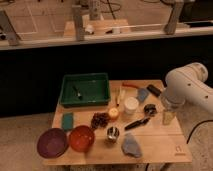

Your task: Wipe red bowl with sponge

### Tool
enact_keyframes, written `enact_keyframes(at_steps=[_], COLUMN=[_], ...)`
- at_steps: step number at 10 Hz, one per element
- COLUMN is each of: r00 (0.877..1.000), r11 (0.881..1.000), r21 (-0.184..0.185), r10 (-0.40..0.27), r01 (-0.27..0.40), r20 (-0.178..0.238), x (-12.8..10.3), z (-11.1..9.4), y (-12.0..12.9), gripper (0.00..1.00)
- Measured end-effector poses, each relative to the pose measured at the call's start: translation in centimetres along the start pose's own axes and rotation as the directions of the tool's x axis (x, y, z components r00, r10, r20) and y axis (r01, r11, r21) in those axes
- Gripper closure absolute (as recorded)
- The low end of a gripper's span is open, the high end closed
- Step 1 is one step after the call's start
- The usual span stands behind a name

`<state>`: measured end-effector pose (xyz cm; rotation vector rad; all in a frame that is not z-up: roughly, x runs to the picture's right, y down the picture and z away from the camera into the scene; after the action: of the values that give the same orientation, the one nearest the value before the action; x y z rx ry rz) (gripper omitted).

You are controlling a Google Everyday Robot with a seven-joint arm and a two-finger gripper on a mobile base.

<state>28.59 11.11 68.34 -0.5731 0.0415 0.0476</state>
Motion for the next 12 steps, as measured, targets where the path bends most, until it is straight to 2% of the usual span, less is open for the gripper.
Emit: enact_keyframes(at_steps=[7,8,9,10,12], r00=[1.0,0.999,0.993,0.976,0.921], r11=[1.0,0.999,0.993,0.974,0.917], r21=[0.001,0.011,0.033,0.066,0.114], r10=[-0.006,-0.043,-0.116,-0.218,-0.388], r01=[0.006,0.043,0.116,0.217,0.382], r20=[-0.003,-0.004,0.0,0.009,0.034], x=[0.0,-0.2,-0.9,-2.0,-5.9], z=[0.0,-0.2,-0.6,-0.9,-1.5], y=[0.0,0.1,-0.1,-0.9,-2.3], gripper=[0.2,0.2,0.2,0.2,0.2])
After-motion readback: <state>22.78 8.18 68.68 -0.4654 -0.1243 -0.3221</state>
